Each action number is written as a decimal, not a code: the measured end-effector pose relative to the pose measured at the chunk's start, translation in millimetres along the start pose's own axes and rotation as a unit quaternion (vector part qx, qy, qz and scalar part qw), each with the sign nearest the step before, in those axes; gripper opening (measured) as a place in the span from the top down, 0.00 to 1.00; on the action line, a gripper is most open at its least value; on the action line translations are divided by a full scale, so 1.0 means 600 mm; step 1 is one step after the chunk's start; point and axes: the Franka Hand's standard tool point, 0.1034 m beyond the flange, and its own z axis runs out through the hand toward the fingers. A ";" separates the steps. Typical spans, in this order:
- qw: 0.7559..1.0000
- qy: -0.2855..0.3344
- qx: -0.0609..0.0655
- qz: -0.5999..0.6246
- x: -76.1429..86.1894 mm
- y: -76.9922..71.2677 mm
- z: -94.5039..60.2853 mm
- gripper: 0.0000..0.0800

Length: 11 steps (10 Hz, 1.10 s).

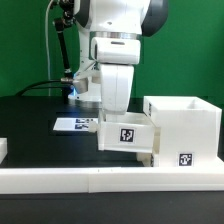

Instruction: Assemble drawer

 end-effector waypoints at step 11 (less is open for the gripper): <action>1.000 0.002 0.003 -0.007 -0.010 -0.003 0.005 0.94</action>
Offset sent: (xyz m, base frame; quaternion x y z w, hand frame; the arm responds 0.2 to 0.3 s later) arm -0.0013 0.0074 0.0013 0.0042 0.0028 0.0024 1.0000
